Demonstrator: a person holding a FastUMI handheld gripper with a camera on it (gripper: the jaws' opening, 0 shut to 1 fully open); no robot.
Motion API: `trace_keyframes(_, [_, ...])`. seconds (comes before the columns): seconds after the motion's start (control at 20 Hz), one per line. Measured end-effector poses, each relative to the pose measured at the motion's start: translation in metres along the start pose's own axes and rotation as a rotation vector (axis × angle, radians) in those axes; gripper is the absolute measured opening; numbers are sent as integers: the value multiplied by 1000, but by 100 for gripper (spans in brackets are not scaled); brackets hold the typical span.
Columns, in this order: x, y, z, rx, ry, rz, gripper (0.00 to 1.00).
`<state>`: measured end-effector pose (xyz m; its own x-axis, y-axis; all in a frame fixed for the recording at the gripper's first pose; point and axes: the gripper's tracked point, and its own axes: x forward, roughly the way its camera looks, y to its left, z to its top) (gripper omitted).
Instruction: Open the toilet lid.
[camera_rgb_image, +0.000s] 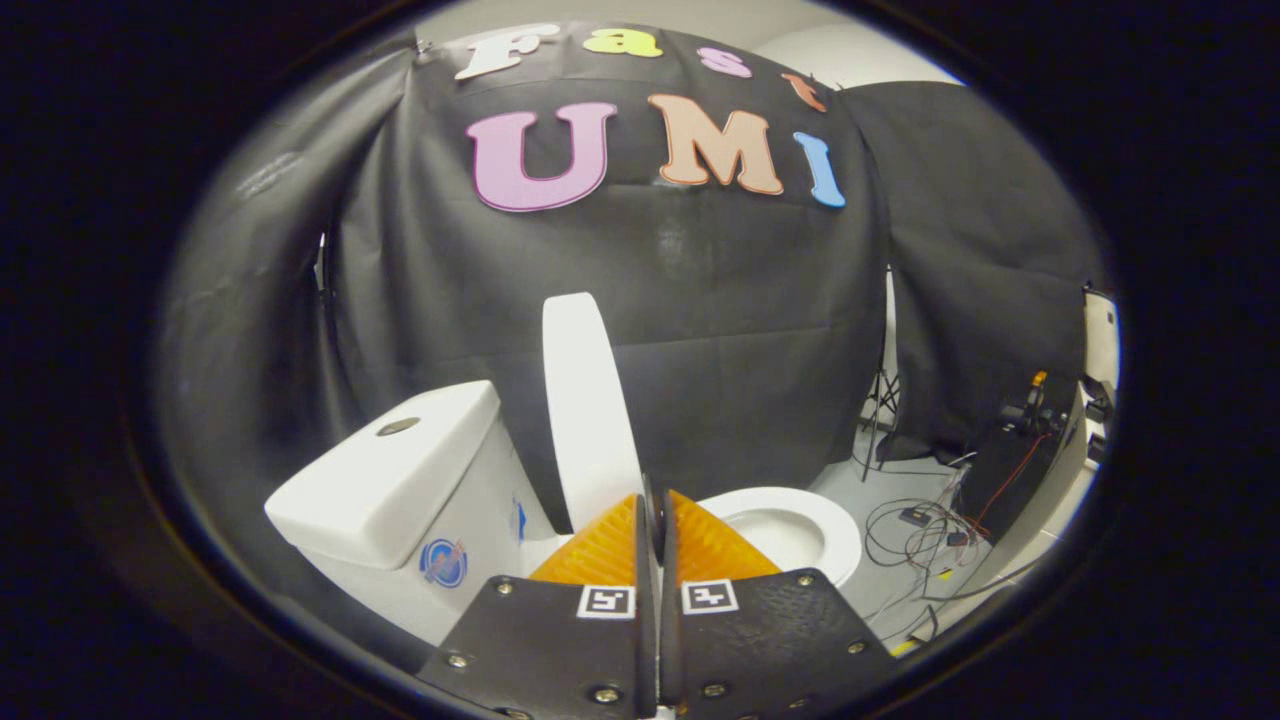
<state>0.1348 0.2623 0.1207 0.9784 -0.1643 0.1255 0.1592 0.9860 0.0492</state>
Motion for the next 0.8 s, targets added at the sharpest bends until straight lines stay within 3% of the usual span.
trace_keyframes(0.8, [-12,58,-14,-55,12,134,3])
